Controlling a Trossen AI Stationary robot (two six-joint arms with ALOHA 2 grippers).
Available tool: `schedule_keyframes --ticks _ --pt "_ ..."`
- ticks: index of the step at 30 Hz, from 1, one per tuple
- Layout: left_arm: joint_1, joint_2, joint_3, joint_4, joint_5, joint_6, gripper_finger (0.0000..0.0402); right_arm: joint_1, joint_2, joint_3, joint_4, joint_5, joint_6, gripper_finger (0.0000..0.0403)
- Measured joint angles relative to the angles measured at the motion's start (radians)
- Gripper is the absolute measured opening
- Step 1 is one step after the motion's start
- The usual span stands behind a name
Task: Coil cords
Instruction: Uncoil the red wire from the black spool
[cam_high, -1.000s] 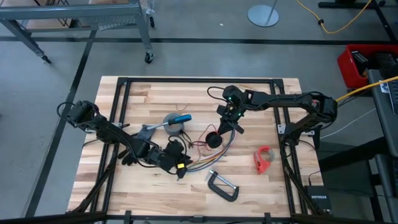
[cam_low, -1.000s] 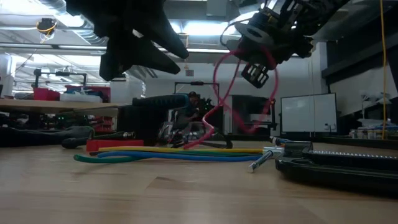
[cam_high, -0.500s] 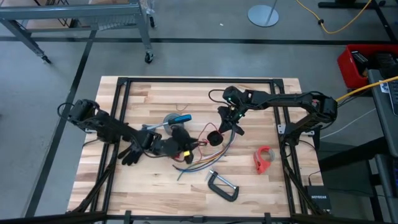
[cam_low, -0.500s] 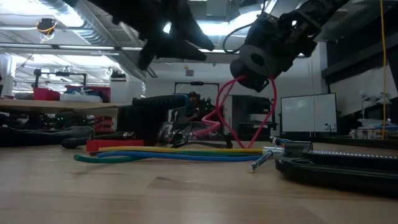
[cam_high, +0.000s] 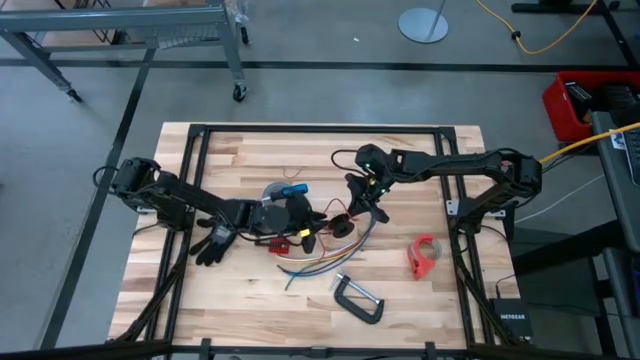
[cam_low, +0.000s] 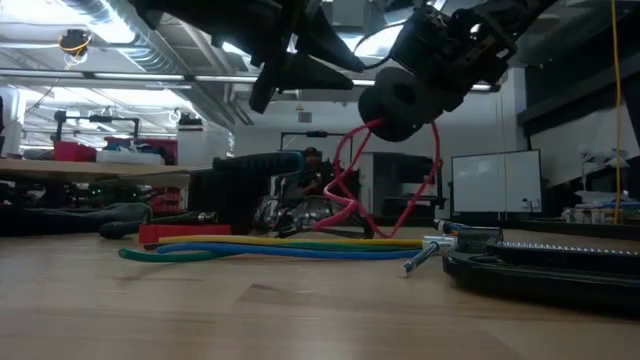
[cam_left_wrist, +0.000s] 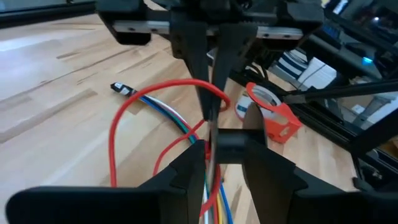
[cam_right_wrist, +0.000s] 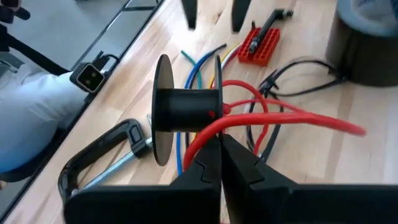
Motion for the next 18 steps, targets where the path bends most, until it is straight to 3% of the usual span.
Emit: schedule_keyframes --ticks 18 --pt "0.012 0.0 0.0 -0.002 0.003 0.045 0.0101 -0.001 0.0 0.001 0.088 -0.056 0.05 0.0"
